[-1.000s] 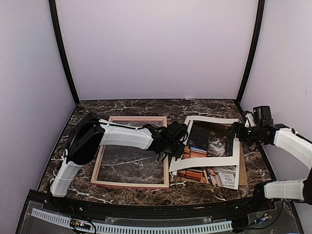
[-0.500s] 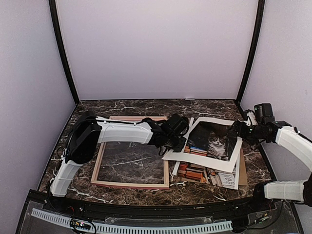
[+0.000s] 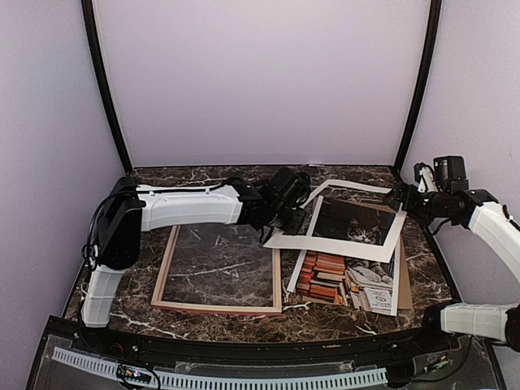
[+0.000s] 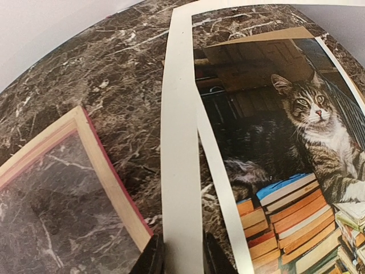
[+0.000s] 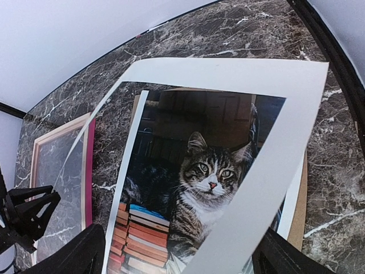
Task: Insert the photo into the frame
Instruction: Pick up the mat board from the photo, then place the mat board on the frame body.
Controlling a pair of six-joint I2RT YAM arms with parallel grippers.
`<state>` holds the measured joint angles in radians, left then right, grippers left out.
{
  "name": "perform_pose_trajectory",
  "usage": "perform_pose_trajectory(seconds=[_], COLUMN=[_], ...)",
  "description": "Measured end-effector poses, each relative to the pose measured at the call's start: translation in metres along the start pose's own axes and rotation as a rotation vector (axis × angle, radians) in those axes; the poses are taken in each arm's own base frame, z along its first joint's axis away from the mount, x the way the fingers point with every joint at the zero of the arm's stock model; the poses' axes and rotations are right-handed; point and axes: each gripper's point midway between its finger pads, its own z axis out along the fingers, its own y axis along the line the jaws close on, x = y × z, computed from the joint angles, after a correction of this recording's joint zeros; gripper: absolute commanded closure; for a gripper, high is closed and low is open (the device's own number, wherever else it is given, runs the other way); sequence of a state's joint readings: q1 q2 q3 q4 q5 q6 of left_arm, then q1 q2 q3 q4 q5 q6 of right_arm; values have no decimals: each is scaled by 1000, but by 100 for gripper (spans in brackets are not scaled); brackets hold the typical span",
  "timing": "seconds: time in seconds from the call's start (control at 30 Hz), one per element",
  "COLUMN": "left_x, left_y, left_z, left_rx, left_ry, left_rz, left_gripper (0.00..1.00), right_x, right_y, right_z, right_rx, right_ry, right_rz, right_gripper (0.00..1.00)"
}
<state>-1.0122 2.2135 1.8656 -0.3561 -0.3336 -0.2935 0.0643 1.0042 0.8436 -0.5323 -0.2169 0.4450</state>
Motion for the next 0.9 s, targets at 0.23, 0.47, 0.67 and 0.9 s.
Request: perform_pose_trajectory(seconds=[0.23, 0.47, 0.67, 0.9], left_x=[16, 47, 81, 116], left_y=[52, 121, 175, 233], left_z=[-27, -61, -111, -173], left_rx=[-100, -235, -369, -510], left_ry=[24, 54, 64, 46], left_rz=[-16, -65, -116, -209], left_gripper=[81, 83, 83, 83], right_x=[4, 12, 21, 27], right_y=[4, 7, 5, 4], right_z=[0, 2, 9, 19], right_rx=[-27, -57, -66, -77], right_ry=[19, 48, 76, 104], right_rz=[-1, 3, 10, 17], right_gripper=[9, 9, 9, 9])
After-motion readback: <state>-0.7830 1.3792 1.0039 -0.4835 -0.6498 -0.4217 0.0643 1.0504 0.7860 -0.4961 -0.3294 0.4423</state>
